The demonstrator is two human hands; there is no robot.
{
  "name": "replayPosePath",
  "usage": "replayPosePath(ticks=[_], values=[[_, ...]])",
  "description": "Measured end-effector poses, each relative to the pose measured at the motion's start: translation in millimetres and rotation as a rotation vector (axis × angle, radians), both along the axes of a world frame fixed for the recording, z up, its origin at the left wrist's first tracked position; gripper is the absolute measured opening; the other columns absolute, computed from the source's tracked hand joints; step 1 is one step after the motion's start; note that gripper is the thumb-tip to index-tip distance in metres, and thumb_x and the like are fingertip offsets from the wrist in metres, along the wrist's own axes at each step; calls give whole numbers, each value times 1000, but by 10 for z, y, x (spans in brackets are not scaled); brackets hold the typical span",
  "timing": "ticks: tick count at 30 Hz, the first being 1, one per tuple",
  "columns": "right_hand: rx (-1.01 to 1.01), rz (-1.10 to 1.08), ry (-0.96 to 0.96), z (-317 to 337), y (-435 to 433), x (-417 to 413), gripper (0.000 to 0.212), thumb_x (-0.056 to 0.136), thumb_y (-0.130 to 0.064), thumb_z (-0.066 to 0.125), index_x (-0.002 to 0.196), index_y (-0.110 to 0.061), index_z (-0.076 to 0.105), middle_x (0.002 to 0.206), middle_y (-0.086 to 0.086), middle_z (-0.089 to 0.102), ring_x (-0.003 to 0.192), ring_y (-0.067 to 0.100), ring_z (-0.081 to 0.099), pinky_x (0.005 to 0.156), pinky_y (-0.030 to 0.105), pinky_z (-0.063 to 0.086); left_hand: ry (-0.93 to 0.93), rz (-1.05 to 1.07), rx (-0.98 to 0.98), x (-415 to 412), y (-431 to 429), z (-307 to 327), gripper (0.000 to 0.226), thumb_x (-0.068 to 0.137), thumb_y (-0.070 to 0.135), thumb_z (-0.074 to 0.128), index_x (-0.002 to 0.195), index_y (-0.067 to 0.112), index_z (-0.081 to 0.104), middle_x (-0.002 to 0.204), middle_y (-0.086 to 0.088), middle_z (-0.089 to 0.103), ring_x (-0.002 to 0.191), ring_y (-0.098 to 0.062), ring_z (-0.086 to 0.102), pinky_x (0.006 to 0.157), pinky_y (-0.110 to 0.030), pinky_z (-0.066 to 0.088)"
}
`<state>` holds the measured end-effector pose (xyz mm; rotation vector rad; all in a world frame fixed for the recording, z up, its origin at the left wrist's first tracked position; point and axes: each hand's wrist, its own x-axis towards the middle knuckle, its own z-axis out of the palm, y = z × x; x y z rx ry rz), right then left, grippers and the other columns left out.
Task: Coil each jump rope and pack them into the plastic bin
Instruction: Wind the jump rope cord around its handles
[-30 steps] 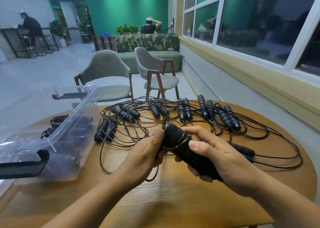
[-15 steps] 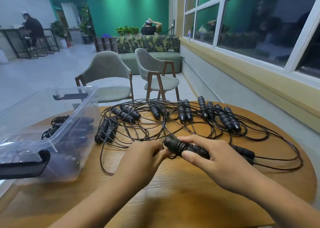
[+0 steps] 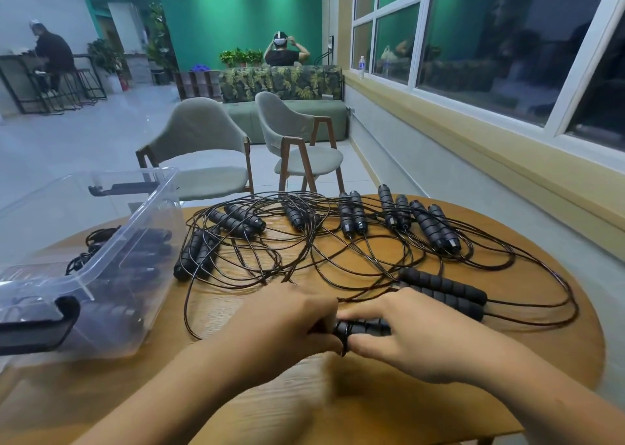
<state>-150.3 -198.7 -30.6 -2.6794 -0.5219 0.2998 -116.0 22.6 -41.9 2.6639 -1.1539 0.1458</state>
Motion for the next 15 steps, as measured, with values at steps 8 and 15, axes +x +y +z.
replayPosePath(ticks=[8, 15], values=[[121, 216, 198, 99, -35, -19, 13, 105, -41, 65, 110, -52, 72, 95, -51, 60, 91, -21, 56, 77, 6, 42, 418, -145, -292, 50, 68, 129, 18, 84, 36, 86, 90, 32, 69, 90, 12, 70, 91, -13, 66, 79, -41, 56], [419, 277, 385, 177, -65, -80, 22, 104, -30, 72, 105, -52, 74, 90, -13, 68, 82, 10, 62, 75, 31, 53, 623, -199, -622, 143, 106, 57, 28, 82, 25, 88, 83, 7, 66, 76, 3, 64, 73, -13, 56, 68, -29, 44]])
